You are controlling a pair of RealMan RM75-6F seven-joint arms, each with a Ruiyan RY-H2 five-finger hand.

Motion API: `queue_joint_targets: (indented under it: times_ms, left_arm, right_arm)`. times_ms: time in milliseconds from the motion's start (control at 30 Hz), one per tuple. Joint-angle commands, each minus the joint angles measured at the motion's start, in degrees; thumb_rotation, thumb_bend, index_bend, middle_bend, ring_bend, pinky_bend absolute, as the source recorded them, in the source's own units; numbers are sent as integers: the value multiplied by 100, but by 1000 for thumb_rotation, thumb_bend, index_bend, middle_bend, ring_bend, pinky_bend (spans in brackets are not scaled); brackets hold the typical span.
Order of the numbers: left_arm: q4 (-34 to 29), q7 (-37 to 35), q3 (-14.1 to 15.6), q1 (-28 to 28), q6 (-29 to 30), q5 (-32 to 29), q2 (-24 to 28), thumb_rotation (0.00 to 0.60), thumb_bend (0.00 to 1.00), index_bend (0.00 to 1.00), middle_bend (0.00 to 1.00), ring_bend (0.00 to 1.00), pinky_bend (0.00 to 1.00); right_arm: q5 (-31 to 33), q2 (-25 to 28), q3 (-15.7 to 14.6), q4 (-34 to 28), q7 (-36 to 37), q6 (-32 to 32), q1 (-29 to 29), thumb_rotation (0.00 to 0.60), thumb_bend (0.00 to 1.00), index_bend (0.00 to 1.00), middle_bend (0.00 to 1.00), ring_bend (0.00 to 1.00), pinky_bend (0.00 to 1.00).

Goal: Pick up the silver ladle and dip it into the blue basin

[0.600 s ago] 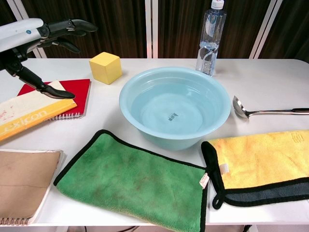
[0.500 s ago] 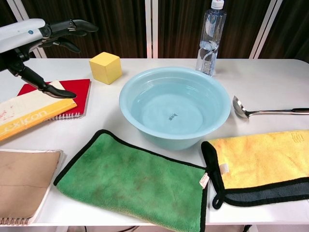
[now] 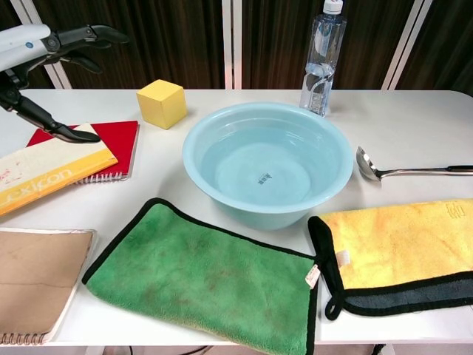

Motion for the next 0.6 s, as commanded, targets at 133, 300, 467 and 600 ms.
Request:
queue_joint_targets:
  times_ms: [133, 300, 467, 600]
  left_arm:
    - [-102, 646, -150, 283, 8, -665, 237, 600, 30, 85, 35, 19, 187]
    - [-105, 584, -222, 401, 145, -759, 443, 600, 30, 85, 35, 19, 187]
    - [-92, 528, -234, 490, 209, -804, 543, 600, 30, 84, 36, 19, 187]
    - [18, 416, -203, 536, 148, -856, 540, 600, 30, 85, 36, 19, 188]
  right_arm:
    - [1262, 300, 52, -296, -1955, -1593, 293, 600, 303, 173, 0, 0, 0]
    - [1855, 62, 67, -102, -2903, -2073, 475, 600, 322, 191, 0, 0, 0]
    - [2021, -320, 14, 289, -3238, -2187, 560, 600, 341, 195, 0, 0, 0]
    - [2108, -685, -51, 814, -3528, -2308, 651, 600, 349, 213, 0, 0, 0]
